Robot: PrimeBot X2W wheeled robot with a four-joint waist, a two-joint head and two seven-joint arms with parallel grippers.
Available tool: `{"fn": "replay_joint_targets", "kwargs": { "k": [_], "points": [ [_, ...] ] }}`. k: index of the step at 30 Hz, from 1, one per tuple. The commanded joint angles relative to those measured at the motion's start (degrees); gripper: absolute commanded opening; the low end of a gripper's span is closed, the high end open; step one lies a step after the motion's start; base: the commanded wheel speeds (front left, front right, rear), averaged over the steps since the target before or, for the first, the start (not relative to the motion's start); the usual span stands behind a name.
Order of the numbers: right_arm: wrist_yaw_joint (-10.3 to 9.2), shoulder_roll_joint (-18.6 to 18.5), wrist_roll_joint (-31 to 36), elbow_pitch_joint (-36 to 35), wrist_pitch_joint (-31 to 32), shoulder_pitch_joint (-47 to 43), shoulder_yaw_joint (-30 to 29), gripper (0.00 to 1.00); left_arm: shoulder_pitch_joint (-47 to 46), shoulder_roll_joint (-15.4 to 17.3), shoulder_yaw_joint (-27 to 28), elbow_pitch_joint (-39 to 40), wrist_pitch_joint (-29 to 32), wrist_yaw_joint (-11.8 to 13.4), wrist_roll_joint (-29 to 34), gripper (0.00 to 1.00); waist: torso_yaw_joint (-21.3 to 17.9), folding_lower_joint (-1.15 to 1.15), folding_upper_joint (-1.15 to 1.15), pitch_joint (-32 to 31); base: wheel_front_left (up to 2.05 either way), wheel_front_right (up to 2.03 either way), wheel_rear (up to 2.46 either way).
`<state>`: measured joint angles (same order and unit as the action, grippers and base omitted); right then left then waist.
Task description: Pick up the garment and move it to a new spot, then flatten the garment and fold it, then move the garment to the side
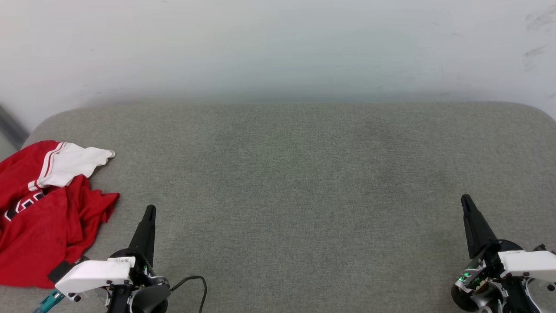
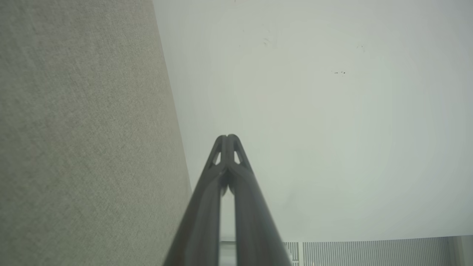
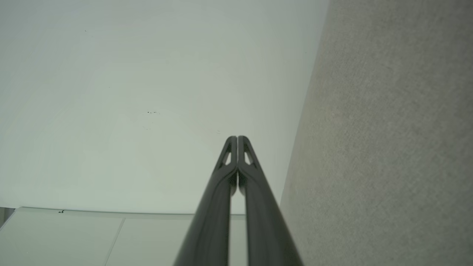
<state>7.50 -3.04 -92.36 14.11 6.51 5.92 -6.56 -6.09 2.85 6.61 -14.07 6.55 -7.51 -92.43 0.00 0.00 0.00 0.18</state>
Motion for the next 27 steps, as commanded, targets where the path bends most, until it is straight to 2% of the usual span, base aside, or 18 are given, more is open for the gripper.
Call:
{"fn": "replay_joint_targets", "kwargs": {
  "k": [1,15,16,27],
  "points": [
    [-0.02,0.3,-0.1,0.1,0.0,0.6,0.0,0.00,-0.3,-0.1,0.1,0.0,0.1,-0.2,0.1,0.00,0.0,0.00,0.00,0.0,0.00,0.00,0.00],
    [-0.02,0.3,-0.1,0.1,0.0,0.6,0.0,0.00,-0.3,-0.1,0.1,0.0,0.1,-0.2,0.1,0.00,0.0,0.00,0.00,0.0,0.00,0.00,0.00],
    [0.00,0.0,0.0,0.0,0.0,0.0,0.0,1.00,0.0,0.0,0.0,0.0,0.0,0.0,0.0,1.00,0.0,0.00,0.00,0.0,0.00,0.00,0.00],
    [-0.01,0.0,0.5,-2.0,-2.5,-1.0,1.0,1.00,-0.5,0.0,-4.0,1.9,-2.8,0.0,0.2,1.00,0.0,0.00,0.00,0.1,0.00,0.00,0.00]
  ]
}}
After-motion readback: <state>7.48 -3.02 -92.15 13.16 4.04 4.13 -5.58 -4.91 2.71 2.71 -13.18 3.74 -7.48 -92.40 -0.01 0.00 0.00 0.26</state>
